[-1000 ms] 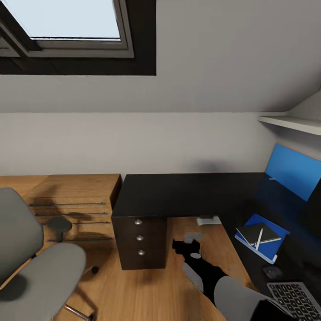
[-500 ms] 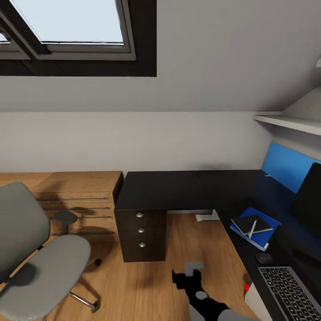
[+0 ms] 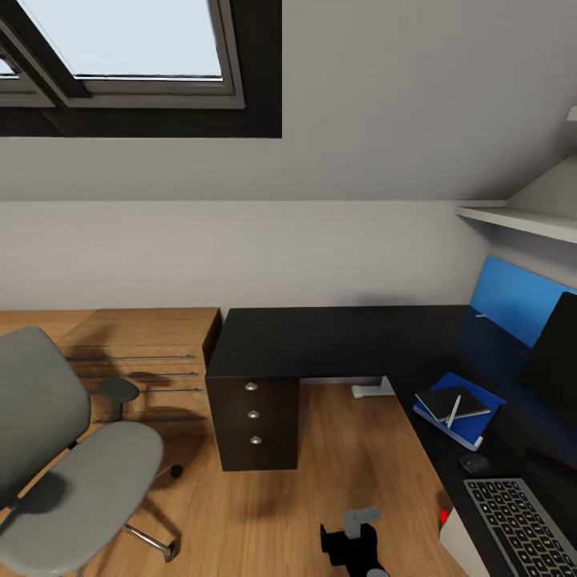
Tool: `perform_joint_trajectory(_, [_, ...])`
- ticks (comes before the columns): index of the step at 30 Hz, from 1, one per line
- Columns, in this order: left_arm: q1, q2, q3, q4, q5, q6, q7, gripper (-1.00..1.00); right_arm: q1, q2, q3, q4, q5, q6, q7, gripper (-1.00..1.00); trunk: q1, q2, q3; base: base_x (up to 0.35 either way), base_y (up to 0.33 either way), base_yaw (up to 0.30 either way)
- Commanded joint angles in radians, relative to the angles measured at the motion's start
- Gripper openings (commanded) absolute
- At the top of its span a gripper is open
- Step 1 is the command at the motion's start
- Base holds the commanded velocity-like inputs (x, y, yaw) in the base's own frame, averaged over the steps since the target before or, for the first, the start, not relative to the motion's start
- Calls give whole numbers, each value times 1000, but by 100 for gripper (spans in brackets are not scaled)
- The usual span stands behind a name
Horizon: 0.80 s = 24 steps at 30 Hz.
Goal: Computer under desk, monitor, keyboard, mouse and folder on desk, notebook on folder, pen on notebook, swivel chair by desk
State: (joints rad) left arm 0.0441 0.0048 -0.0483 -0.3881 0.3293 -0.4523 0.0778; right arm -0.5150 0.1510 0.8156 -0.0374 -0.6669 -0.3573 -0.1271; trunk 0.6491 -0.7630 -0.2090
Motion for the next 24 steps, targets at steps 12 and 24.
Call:
perform_joint_trajectory(12, [0,-1,-5,0,2,9,8,100,24,-9,10,10,-4,-39,-2,100,-30,55,24,0,0,35])
perform_joint_trajectory(24, [0,-3,-5,0,3,11,8,100,26,-11,9,12,-4,-98,-3,100,-76,139,61,0,0,240])
